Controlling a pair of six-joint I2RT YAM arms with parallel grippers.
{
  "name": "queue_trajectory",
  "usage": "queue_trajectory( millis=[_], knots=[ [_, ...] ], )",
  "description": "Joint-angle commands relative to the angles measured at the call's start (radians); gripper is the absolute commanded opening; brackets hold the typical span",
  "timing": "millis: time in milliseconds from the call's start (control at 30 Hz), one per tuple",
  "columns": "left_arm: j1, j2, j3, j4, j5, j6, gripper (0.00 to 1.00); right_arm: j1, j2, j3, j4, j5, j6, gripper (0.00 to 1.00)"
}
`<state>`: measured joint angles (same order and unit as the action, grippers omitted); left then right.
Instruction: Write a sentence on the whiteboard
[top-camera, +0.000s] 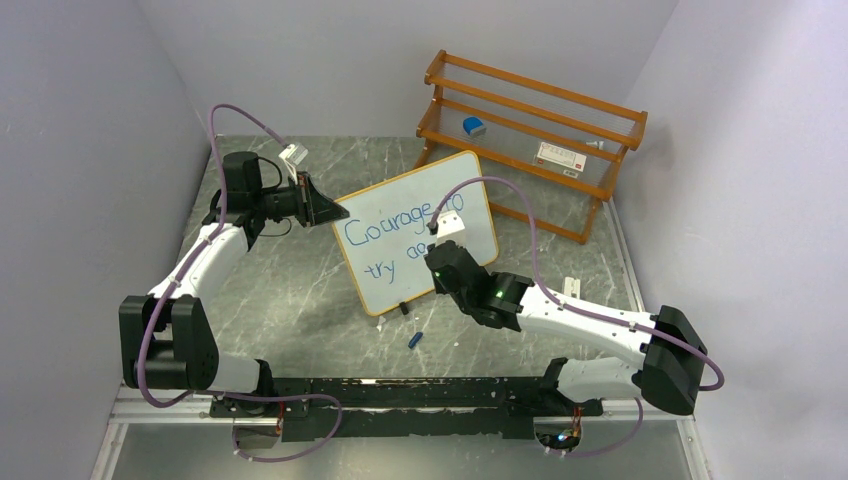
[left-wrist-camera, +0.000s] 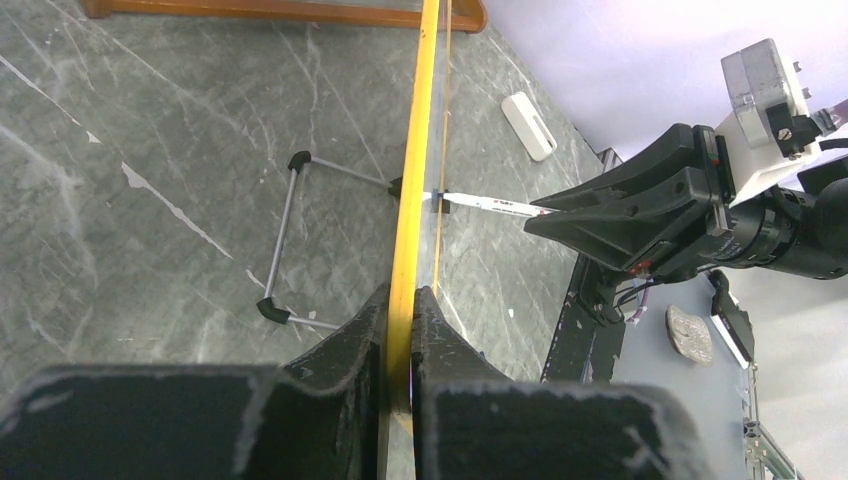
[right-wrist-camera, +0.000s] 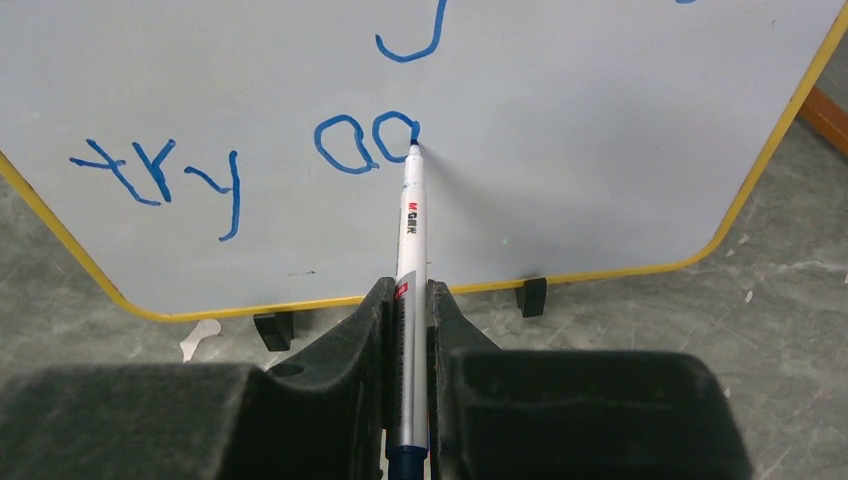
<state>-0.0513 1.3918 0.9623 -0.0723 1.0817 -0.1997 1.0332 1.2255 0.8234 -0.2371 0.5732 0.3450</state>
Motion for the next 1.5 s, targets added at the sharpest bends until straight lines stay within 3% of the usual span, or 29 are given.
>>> queue_trajectory(
  millis=[0,833,1467],
  knots=[
    [-0.030,0.037,-0.008,-0.069,-0.083,0.052,0.05,-0.008,0.007,-0.012,-0.039,-0.013,0.031,0.00],
    [-0.030,0.039,-0.008,-0.072,-0.086,0.053,0.05,-0.005,0.005,-0.027,-0.100,-0.055,0.059,0.00],
    [-0.030,0.039,-0.008,-0.071,-0.086,0.052,0.05,0.017,0.012,-0.002,-0.053,-0.072,0.061,0.00]
  ],
)
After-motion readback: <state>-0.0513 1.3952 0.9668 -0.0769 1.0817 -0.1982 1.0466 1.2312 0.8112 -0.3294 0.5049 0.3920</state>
